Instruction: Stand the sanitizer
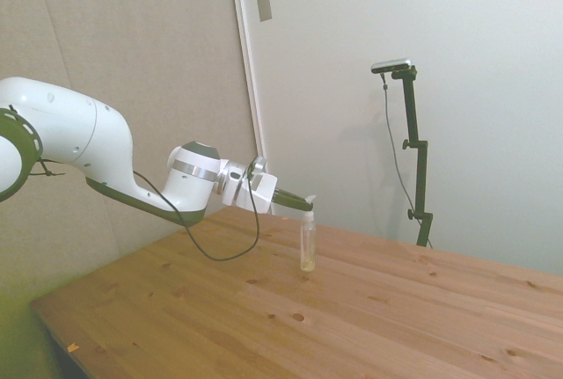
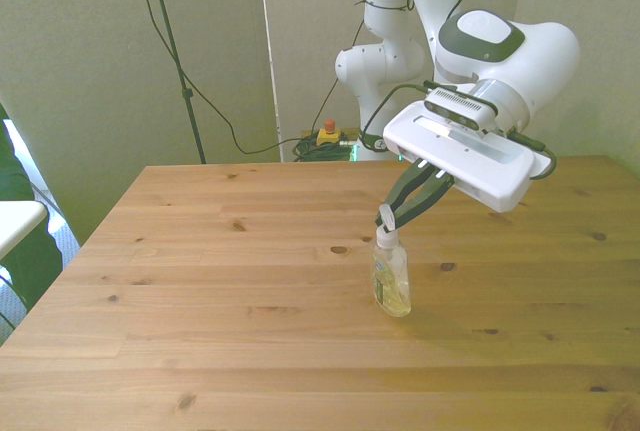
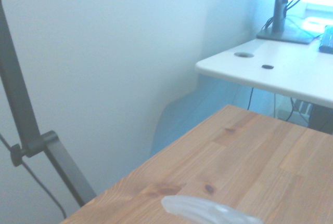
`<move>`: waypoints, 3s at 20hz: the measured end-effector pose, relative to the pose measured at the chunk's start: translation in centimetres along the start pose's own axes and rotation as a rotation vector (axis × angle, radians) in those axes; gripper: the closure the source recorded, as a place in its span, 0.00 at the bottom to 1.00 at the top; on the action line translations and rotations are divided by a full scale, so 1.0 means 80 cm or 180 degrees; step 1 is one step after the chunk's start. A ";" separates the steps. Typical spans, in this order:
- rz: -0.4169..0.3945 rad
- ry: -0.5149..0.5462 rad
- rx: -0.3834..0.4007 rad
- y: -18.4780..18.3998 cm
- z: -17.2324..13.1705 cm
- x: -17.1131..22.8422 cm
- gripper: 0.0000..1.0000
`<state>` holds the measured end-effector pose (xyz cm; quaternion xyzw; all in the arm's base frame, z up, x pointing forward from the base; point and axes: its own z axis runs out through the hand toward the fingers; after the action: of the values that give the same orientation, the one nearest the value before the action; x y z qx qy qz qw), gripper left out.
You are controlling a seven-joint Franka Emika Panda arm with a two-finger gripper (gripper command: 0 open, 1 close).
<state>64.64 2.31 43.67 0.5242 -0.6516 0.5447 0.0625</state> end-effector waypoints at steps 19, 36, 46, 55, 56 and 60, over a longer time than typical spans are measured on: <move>-0.0046 0.0129 -0.0035 0.003 0.019 -0.028 1.00; -0.0048 0.0092 -0.0012 0.000 0.015 -0.034 0.00; -0.0038 -0.0025 0.0002 0.001 0.016 -0.036 0.00; 0.0071 -0.0542 -0.0128 -0.004 0.001 -0.011 0.00; 0.0064 -0.0592 -0.0146 -0.004 -0.003 -0.006 0.00; -0.0030 -0.0841 -0.0224 -0.003 -0.019 0.009 0.00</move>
<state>63.73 3.13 44.87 0.5919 -0.6704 0.4475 -0.0030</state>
